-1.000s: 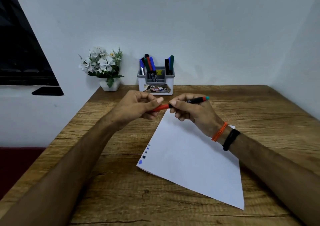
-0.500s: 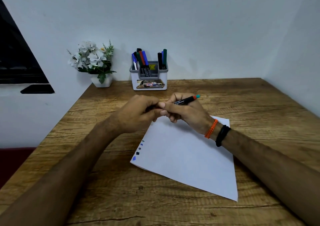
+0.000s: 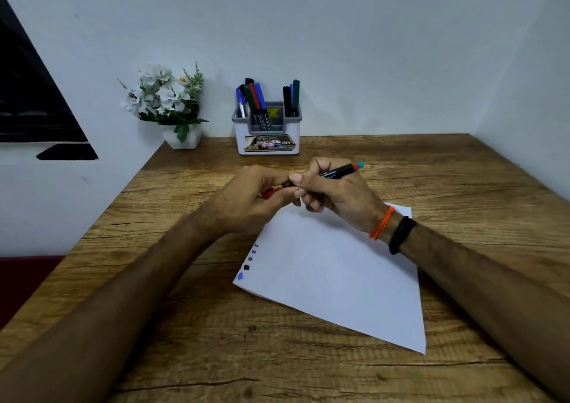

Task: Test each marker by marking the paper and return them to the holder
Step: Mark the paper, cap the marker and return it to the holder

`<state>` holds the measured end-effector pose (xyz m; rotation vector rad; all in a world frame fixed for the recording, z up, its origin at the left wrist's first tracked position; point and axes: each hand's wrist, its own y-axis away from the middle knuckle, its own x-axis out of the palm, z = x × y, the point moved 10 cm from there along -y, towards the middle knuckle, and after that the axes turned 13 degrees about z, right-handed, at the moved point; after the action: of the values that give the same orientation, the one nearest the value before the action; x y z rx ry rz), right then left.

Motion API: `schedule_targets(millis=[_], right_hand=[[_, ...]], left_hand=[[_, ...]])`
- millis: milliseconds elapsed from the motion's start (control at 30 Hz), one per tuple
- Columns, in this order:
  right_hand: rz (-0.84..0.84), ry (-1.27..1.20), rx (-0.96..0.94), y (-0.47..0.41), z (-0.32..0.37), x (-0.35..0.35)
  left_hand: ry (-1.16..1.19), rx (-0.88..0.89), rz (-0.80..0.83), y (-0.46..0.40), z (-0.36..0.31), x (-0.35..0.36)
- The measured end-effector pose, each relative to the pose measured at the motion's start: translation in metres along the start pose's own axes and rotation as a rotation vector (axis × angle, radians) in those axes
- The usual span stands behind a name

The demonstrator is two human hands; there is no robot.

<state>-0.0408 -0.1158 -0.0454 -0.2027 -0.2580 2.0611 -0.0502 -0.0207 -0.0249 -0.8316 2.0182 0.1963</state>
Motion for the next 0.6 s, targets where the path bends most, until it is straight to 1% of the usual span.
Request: schedule_targets(millis=[67, 133, 233, 333, 467, 600], right_hand=[[0.006, 0.061, -0.039, 0.001, 0.007, -0.001], [-0.003, 0.110, -0.062, 0.001, 0.009, -0.002], [-0.004, 0.021, -0.007, 0.001, 0.001, -0.002], [0.065, -0.056, 0.051, 0.000, -0.003, 0.006], [0.198, -0.036, 0.113, 0.002, -0.012, 0.030], [0.236, 0.101, 0.126, 0.004, -0.014, 0.046]], left_hand=[[0.004, -0.008, 0.026, 0.001, -0.002, 0.001], [0.026, -0.073, 0.080, 0.002, 0.005, 0.001], [0.015, -0.274, 0.108, 0.008, 0.036, -0.008], [-0.003, -0.399, 0.126, 0.016, 0.057, -0.014], [-0.008, -0.438, 0.168, 0.019, 0.068, -0.010], [0.007, -0.422, 0.173, 0.017, 0.075, -0.007]])
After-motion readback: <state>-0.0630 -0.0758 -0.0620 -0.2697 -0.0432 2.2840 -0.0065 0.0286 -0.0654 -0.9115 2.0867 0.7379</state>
